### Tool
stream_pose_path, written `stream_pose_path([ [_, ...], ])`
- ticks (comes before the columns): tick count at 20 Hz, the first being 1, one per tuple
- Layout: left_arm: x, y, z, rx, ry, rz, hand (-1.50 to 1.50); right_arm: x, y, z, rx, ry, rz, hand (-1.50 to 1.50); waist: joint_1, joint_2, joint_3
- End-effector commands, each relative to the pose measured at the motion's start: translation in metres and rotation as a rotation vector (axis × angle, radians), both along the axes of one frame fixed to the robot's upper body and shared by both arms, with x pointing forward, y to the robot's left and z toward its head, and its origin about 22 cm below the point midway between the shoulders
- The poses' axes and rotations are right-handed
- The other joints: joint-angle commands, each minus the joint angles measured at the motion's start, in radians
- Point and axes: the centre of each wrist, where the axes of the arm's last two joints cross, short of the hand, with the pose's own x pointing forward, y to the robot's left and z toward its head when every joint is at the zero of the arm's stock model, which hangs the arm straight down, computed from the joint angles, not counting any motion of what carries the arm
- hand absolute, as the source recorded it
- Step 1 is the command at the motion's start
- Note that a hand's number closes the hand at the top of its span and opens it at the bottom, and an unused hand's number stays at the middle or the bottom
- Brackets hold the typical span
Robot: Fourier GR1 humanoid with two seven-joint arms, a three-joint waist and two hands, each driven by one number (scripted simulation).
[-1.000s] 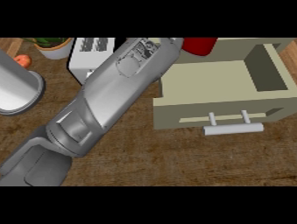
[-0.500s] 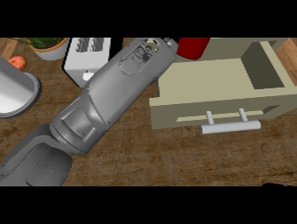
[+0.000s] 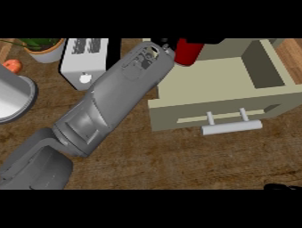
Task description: Pick up the can, place it into the drawer and close the drawer
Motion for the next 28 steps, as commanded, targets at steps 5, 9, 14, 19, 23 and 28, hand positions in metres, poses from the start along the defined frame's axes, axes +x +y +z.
stream_pose_path([
  [5, -0.001, 0.0, -0.008, 0.039, -0.013, 0.059, -1.5, 0.008, -0.002, 0.003, -0.006, -0.006, 0.029, -1.5, -0.021, 0.005, 0.001],
  [9, 0.001, 0.012, -0.032, 0.022, -0.011, 0.079, -1.5, 0.007, 0.004, 0.006, -0.02, -0.013, 0.017, -1.5, -0.017, 0.007, -0.001],
  [14, 0.002, 0.011, -0.029, 0.017, -0.017, 0.136, -1.5, 0.005, 0.004, 0.005, -0.024, -0.004, 0.057, -1.5, -0.044, 0.012, 0.0],
  [19, -0.001, 0.012, -0.038, -0.01, -0.013, 0.138, -1.5, -0.003, 0.006, 0.018, -0.071, -0.046, 0.033, -1.5, -0.033, 0.007, -0.001],
  [23, 0.0, 0.007, -0.024, -0.052, 0.003, 0.135, -1.5, -0.006, 0.003, 0.036, -0.235, -0.106, -0.009, -1.5, -0.01, 0.0, -0.002],
  [28, 0.0, 0.007, -0.023, -0.09, 0.011, 0.126, -1.5, -0.001, 0.008, 0.034, -0.367, -0.153, 0.008, -1.5, -0.003, 0.003, -0.001],
])
